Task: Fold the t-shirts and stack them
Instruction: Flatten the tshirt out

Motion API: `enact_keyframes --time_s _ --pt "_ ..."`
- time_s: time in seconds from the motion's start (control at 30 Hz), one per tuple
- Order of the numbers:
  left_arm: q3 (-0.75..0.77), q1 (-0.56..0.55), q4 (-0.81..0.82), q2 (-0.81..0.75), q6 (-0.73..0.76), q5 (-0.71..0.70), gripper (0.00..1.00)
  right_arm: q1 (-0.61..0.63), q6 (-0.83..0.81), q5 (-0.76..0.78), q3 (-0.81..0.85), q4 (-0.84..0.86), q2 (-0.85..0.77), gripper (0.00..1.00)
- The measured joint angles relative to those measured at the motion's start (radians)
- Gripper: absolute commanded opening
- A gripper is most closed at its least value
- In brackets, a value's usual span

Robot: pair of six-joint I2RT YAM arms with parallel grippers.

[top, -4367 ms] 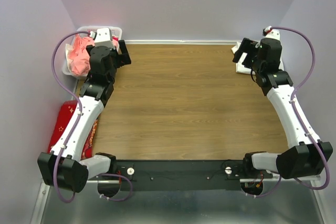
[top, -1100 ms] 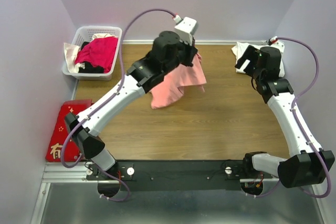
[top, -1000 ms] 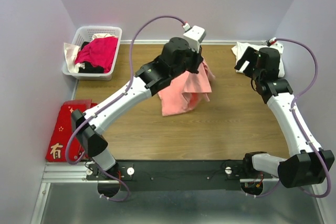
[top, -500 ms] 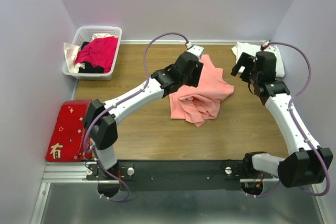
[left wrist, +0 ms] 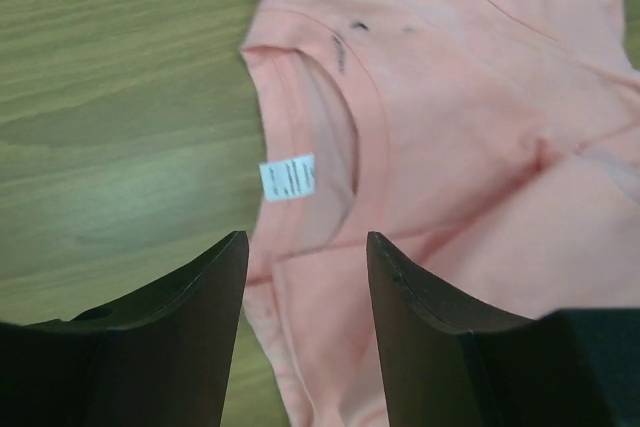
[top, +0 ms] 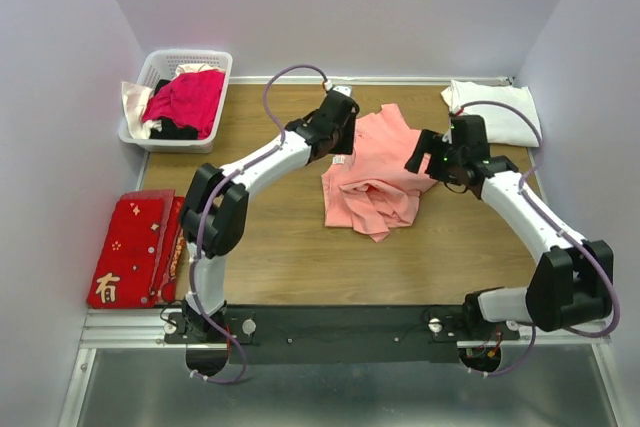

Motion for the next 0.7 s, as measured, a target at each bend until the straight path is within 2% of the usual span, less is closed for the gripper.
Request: enact_keyframes --time_s 0.17,0.43,0.7 --pt "0.156 0.072 0.003 0.154 0.021 0.029 0.59 0.079 0.014 -0.022 0.006 0.007 0.068 0.93" --pt "0.434 0.069 -0.005 0.375 0.077 0.063 0.59 0.142 0.016 -0.047 0.066 0.011 0.196 0.93" --pt "0.529 0.105 -0.034 0.528 0.090 0.064 0.59 0.186 0.016 -0.053 0.077 0.014 0.238 0.92"
